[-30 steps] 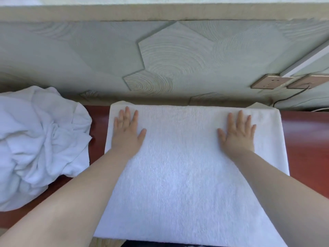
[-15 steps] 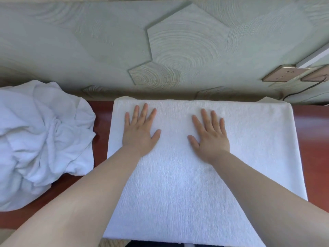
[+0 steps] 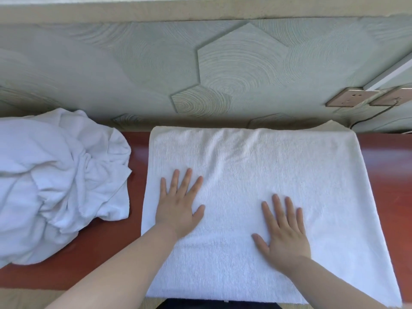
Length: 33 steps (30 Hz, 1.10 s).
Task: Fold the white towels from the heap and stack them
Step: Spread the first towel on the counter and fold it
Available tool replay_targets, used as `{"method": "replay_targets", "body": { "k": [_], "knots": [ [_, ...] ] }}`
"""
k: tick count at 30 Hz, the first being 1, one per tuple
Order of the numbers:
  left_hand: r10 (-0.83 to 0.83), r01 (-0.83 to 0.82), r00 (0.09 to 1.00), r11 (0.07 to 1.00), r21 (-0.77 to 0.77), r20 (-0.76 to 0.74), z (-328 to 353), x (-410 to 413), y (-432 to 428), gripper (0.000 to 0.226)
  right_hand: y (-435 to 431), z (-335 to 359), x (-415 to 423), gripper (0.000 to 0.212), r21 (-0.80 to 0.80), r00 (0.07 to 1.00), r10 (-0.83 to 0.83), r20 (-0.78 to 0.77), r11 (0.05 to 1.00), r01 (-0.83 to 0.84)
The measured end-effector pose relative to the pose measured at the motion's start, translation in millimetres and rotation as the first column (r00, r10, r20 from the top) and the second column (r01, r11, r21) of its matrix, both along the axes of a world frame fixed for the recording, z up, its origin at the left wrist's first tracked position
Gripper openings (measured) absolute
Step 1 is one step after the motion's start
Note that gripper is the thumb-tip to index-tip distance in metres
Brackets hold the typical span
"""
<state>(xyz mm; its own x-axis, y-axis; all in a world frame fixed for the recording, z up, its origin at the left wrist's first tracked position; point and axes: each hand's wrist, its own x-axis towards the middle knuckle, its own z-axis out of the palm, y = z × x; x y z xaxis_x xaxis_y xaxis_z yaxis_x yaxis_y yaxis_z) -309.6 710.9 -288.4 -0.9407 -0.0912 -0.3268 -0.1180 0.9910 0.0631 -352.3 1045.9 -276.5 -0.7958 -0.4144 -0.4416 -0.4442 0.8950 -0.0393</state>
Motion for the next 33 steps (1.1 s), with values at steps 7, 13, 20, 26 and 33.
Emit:
{"method": "replay_targets", "body": {
  "k": [7,13,20,26,33],
  "knots": [
    [0.138,-0.137,0.989,0.990,-0.025,0.052,6.0,0.6,-5.0,0.079,17.4,0.7,-26.6,0.077,0.019,1.000,-0.001,0.008,1.000,0.001],
    [0.216,-0.214,0.976,0.975,-0.062,0.016,2.0,-29.3,-29.8,0.079,75.0,-1.9,-147.9,0.084,0.104,0.979,-0.195,-0.054,0.974,0.200],
    [0.209,-0.208,0.978,0.976,-0.058,0.012,-1.1,-54.6,-23.7,0.078,101.4,-7.5,-120.0,0.087,0.010,0.940,-0.326,-0.101,0.944,0.329],
    [-0.166,0.162,0.983,0.985,0.057,0.078,11.1,-82.3,65.0,0.079,119.3,-5.4,-76.7,0.088,0.011,0.906,-0.409,-0.114,0.911,0.412],
    [-0.525,0.498,0.836,0.848,0.182,0.160,17.3,-82.0,188.3,0.083,144.2,-3.6,-27.3,0.084,0.022,0.890,-0.451,-0.066,0.891,0.453]
  ]
}}
